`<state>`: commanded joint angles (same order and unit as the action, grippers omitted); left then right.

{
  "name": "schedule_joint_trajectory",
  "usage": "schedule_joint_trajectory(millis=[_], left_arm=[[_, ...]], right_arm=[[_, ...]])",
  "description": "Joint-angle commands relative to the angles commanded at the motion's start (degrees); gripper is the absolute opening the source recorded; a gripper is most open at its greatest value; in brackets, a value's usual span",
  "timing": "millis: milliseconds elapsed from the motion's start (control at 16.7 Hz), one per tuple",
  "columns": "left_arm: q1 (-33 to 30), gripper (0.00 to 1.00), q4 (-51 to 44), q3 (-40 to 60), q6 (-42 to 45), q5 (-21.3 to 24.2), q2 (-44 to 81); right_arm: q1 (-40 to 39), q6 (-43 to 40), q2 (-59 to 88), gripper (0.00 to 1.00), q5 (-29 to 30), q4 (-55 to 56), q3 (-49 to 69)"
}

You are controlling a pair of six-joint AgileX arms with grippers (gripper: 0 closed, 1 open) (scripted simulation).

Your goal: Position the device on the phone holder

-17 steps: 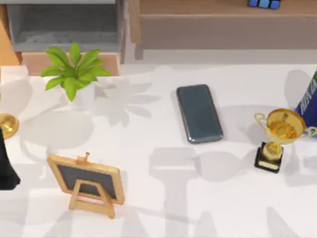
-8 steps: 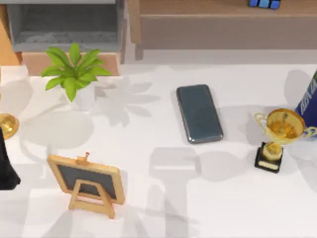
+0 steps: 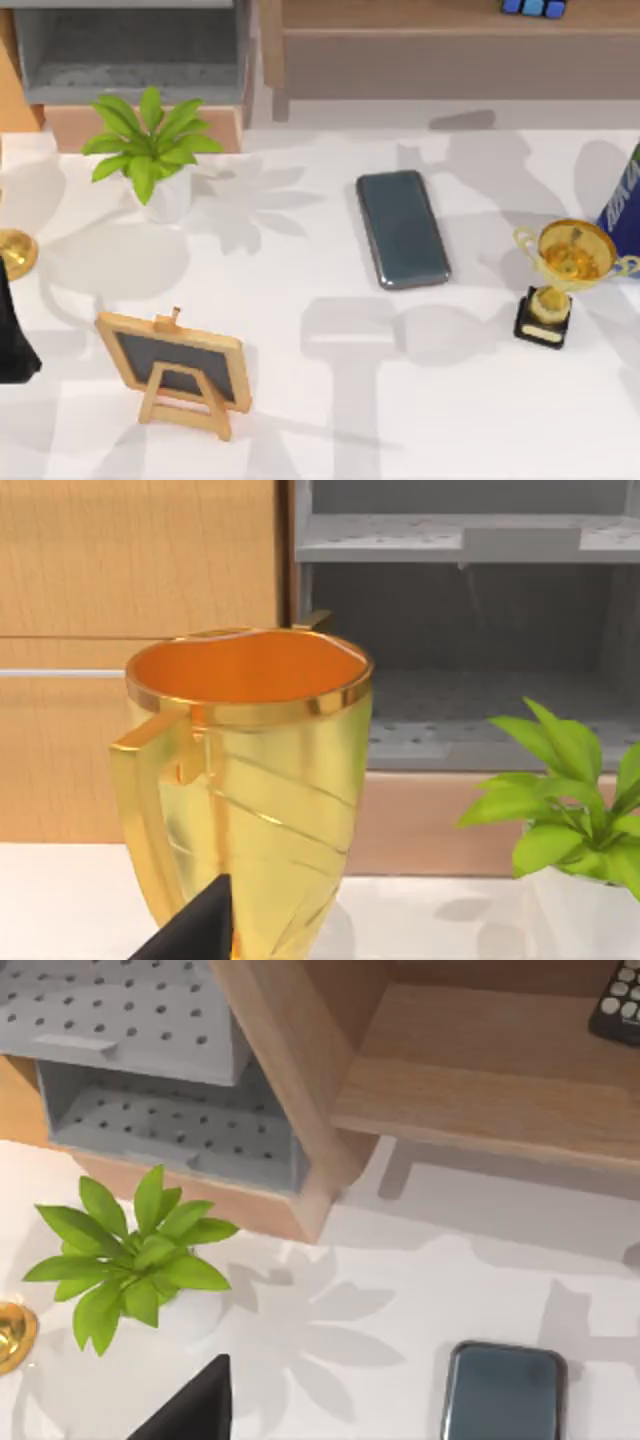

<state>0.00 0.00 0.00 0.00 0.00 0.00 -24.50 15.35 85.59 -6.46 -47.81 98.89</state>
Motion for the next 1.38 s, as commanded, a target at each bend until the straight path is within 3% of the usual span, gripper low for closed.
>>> schedule_joint_trajectory(millis=[300, 540, 900, 1380], left_arm=[[0.00, 1.00, 0.00, 0.00, 0.00, 0.00, 0.00], [0.00, 1.00, 0.00, 0.00, 0.00, 0.00, 0.00], [0.00, 1.00, 0.00, 0.00, 0.00, 0.00, 0.00], [0.00, 1.00, 0.00, 0.00, 0.00, 0.00, 0.00]], right_arm=[[-3.56, 2.61, 27.74, 1.00, 0.88, -12.50, 23.94], [-4.48, 4.21, 47.02, 1.00, 3.58, -23.02, 35.26], [-4.29, 5.79, 60.33, 1.00, 7.22, -33.17, 39.69], [-4.22, 5.74, 60.65, 1.00, 7.21, -30.96, 37.69]])
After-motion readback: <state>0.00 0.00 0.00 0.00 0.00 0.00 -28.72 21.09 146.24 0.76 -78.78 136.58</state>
